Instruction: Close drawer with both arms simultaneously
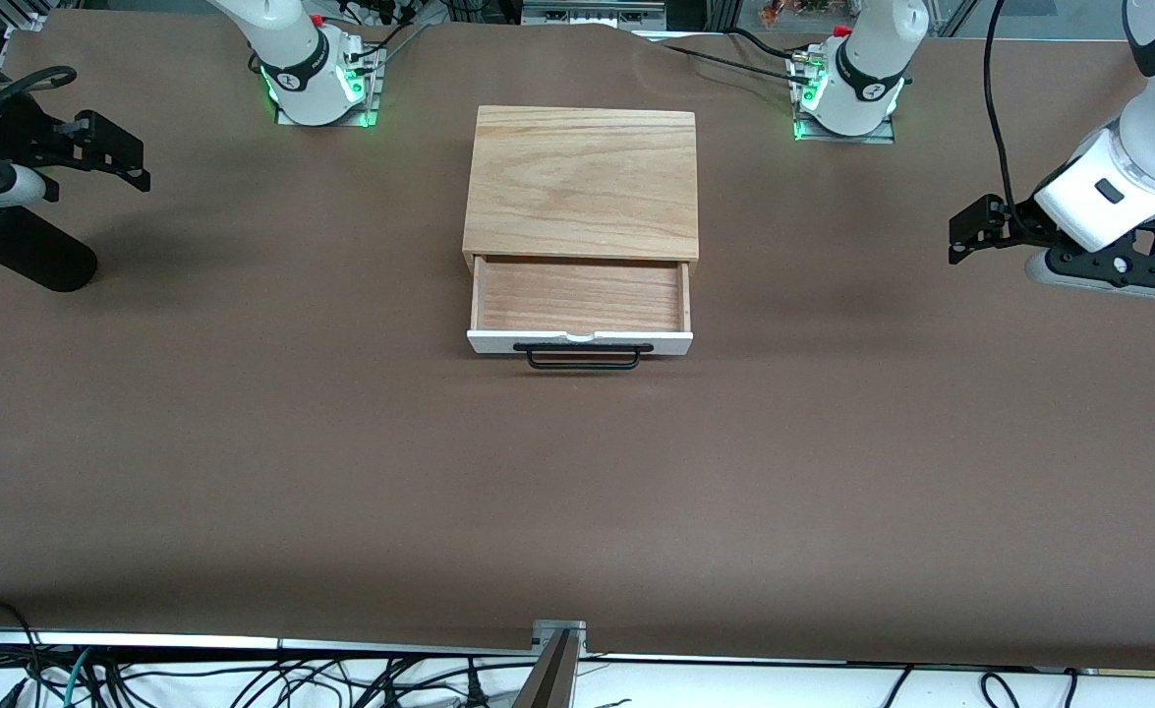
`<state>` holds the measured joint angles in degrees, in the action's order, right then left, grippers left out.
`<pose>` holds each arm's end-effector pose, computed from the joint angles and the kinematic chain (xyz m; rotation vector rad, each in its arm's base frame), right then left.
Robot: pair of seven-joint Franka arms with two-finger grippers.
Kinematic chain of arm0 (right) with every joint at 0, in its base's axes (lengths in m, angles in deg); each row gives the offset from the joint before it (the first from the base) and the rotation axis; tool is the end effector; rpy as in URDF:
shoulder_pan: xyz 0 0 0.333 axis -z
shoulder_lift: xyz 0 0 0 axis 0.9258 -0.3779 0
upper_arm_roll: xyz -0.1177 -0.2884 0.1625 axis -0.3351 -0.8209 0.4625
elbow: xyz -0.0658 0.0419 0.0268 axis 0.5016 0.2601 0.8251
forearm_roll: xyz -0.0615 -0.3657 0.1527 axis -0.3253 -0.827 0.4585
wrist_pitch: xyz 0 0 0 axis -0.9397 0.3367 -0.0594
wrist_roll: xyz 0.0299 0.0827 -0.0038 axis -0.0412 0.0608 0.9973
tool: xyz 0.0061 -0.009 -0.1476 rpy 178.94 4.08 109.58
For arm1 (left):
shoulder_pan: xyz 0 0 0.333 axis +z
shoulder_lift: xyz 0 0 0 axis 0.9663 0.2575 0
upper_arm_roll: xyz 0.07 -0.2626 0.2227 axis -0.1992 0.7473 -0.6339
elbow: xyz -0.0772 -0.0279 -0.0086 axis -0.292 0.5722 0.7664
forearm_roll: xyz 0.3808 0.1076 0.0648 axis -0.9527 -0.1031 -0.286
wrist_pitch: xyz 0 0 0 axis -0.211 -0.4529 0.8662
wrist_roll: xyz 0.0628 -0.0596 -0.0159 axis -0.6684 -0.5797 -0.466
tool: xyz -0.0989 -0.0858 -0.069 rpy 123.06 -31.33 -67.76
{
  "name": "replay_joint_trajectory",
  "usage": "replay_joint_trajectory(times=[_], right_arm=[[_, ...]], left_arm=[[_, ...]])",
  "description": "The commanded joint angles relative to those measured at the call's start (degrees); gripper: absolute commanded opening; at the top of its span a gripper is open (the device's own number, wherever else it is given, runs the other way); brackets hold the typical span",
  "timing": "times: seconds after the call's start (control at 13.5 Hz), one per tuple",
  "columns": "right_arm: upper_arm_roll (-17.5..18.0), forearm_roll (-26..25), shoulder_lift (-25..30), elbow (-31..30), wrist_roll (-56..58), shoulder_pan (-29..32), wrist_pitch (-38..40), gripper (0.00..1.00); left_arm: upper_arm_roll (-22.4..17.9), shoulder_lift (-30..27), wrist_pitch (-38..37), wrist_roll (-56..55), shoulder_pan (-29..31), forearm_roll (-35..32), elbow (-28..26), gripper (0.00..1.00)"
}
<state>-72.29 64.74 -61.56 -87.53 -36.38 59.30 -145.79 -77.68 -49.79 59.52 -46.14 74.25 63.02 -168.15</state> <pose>0.5348 0.0449 0.6403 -3.1247 -0.2130 0.1449 0.5652 -0.0551 0.5714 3.1211 -0.1895 -0.0737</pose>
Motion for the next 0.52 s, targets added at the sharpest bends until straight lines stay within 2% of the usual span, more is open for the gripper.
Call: replay_joint_trajectory(times=[0.0,0.44], right_arm=[[0.25,0.58,0.87,0.09,0.14,0.15,0.58,1.0],[0.34,0.67,0.61,0.17,1.11,0.15,0.58,1.0]], left_arm=[[0.0,0.53,-0.89,0.49,-0.22,-1.26,1.56,1.0],[0.0,0.53,-1.15,0.49,-0.31,-1.26,1.56,1.0]])
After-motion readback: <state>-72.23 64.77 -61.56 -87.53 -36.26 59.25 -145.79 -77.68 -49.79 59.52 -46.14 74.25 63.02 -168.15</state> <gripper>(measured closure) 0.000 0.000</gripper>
